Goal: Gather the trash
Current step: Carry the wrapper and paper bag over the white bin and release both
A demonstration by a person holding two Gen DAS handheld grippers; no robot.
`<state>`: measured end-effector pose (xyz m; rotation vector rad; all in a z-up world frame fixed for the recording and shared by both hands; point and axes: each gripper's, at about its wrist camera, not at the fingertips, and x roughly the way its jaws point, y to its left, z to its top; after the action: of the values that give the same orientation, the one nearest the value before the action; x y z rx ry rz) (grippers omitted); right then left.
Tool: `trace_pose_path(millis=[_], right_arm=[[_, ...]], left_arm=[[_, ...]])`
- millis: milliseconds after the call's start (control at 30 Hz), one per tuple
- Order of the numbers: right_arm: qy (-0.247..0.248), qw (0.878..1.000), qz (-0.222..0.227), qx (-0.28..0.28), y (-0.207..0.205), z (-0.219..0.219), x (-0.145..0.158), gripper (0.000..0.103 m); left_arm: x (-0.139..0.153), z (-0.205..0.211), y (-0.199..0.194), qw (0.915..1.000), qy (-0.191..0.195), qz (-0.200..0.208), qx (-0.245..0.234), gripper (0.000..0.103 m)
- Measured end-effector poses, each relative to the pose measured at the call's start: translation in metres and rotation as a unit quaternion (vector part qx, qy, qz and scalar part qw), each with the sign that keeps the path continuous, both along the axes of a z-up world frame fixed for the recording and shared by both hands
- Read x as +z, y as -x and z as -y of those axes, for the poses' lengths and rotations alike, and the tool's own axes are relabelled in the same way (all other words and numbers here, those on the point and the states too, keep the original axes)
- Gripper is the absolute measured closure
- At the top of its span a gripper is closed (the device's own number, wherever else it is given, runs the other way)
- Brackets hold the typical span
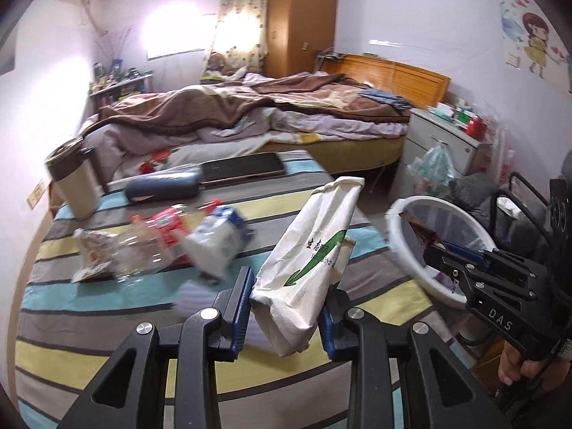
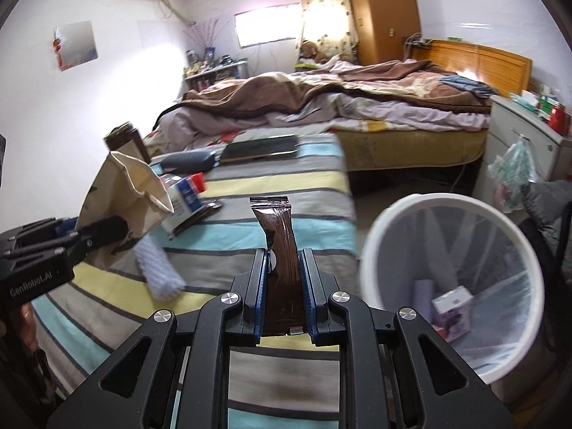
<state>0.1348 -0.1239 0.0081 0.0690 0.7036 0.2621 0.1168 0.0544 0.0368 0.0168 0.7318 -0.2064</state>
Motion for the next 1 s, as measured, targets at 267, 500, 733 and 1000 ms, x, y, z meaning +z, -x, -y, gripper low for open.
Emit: trace_pose_path(millis=[267,500,733,1000], right_arm=[[0.003,0.999,0.008,-0.044,0.005,0.041,0.005,0.083],[0.011,0.996,0.009,-0.086,0.007,0.072,0.005,0.083],[0.016,0.992,-0.003,-0.123,0.007,0.106,-0.001,0.083],[0.03,0.987,-0.036,-0.155,0.003,0.135,-0.018,0.083]], left_arm=[[0.002,0.054,-0.007,0.9989,0.005,0.003,-0.046,0.07],[-0.001,0.099,-0.015,0.9967,0.003,-0.001,-0.081,0.07],[-0.013,0.147,-0.026,0.9924,-0.002,-0.017,-0.122,0.07],[-0.036,0.19,-0.04,0.9856,0.006,-0.048,-0.162,0.07]])
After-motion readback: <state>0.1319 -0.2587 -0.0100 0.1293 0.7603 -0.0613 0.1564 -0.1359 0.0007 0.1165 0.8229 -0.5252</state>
